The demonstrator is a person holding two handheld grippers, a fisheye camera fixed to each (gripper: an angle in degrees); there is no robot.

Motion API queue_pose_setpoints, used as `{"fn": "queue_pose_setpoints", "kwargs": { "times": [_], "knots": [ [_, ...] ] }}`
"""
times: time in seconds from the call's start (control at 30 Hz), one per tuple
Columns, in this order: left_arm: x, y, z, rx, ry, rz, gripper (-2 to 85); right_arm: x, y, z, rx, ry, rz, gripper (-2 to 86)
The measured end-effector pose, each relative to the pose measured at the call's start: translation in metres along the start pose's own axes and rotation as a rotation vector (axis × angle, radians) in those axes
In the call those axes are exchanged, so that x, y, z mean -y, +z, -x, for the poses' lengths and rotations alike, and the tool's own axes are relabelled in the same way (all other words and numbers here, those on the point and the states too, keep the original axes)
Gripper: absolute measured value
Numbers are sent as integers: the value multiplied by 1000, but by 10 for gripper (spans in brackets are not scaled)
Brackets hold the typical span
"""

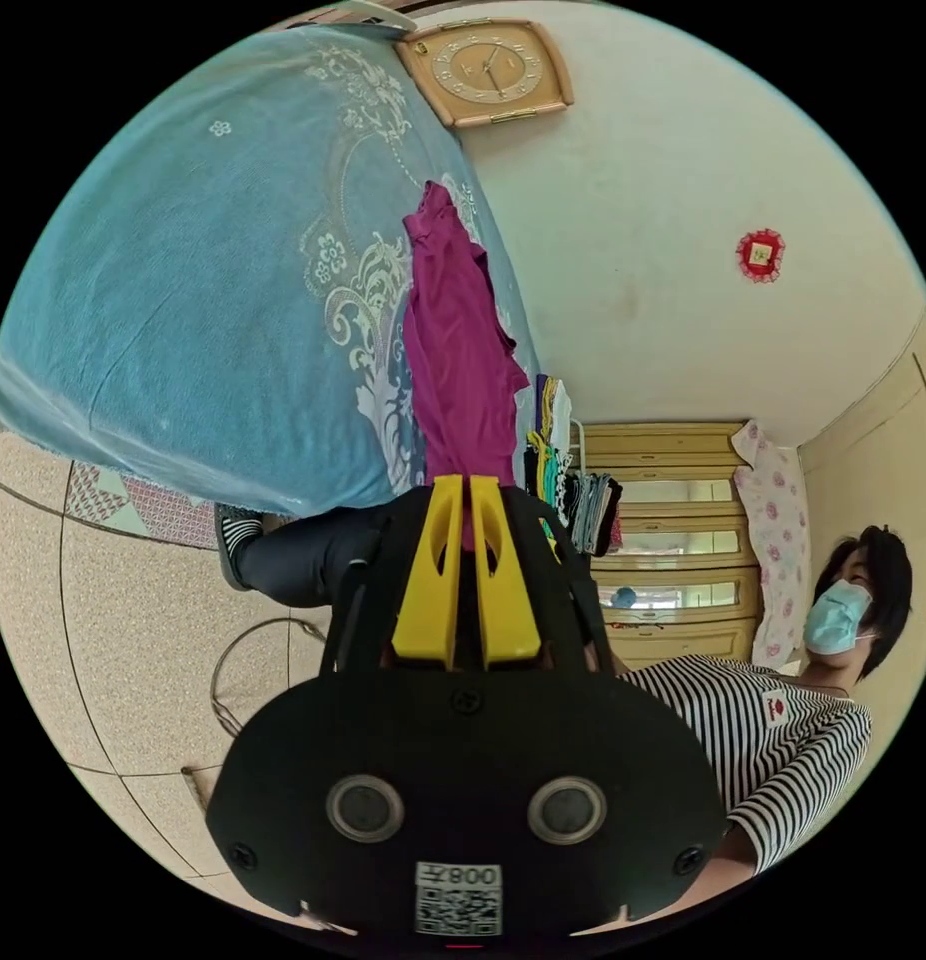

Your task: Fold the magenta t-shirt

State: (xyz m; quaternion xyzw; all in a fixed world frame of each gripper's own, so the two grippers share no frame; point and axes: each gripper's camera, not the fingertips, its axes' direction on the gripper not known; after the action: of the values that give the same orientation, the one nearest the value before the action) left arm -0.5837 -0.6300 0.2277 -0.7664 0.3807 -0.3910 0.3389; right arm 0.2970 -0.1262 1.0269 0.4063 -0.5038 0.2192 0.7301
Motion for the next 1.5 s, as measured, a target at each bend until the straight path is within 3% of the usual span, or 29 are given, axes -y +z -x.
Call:
{"fn": "queue_pose_setpoints", "kwargs": {
  "times": [0.33, 0.7, 1.07, 1.2, 1.37, 1.5],
  "knots": [
    [-44, -48, -8, -62, 44, -48, 11, -45, -58, 16, 88, -95, -83, 1],
    [-109, -67, 18, -71, -91, -54, 10, -110, -69, -27, 48, 46, -53, 1],
    [-83, -64, -1, -152, -86, -124, 9, -68, -70, -23, 91, 29, -86, 1],
    [-22, -63, -44, -225, 17, -217, 8, 19, -81, 37, 92, -124, -103, 1],
    [69, -85, -189, -236, 396, -315, 8, 114, -117, 176, 48, -424, -169, 1],
    [82, -108, -272, -176, 602, -350, 8, 134, -155, 274, 23, -630, -245, 1]
  ]
}}
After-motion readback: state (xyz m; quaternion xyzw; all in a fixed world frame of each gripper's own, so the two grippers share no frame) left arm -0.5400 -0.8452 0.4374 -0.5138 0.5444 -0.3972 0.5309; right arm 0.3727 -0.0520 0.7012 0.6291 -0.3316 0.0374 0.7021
